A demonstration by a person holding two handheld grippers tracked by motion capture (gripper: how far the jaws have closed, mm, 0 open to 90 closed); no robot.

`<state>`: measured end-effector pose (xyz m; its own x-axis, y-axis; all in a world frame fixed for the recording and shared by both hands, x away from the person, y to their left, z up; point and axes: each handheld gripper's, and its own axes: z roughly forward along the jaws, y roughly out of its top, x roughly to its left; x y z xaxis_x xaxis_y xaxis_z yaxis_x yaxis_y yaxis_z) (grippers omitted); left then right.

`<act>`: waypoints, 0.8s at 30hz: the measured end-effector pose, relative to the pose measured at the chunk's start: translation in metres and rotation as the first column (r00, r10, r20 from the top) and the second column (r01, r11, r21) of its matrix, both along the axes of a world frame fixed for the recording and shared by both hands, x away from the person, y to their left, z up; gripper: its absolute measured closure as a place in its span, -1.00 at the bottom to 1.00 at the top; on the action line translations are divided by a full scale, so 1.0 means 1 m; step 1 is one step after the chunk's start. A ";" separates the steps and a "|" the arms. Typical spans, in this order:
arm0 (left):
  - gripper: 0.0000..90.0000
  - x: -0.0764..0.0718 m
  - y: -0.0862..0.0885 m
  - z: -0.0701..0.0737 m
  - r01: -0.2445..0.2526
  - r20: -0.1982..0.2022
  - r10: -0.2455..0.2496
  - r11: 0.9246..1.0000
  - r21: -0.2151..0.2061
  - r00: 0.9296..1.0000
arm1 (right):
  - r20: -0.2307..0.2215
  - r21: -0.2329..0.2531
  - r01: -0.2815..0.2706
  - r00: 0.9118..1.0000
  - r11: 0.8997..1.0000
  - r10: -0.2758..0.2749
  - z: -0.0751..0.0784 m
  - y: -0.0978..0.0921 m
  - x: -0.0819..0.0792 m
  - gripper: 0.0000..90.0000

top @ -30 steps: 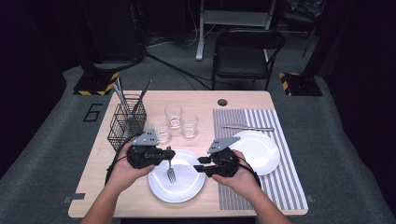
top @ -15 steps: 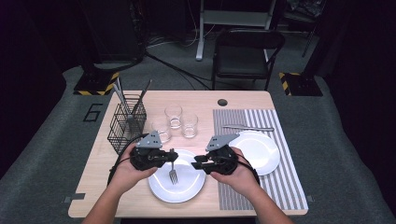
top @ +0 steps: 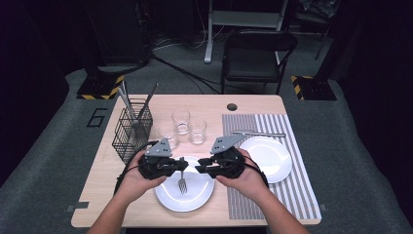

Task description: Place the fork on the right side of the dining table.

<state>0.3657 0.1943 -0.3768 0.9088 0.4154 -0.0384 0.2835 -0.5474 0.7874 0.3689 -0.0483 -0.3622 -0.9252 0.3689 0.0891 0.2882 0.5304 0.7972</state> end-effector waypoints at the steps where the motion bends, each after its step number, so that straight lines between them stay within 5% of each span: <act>1: 0.93 0.000 -0.001 0.000 -0.002 0.002 0.002 1.000 -0.003 1.000 | -0.001 0.003 0.000 1.000 1.000 0.000 0.001 0.001 0.000 0.63; 24: 0.93 -0.002 -0.009 -0.005 0.018 0.021 -0.018 1.000 0.002 1.000 | 0.000 0.034 -0.037 0.999 0.999 0.037 0.012 0.013 0.003 0.66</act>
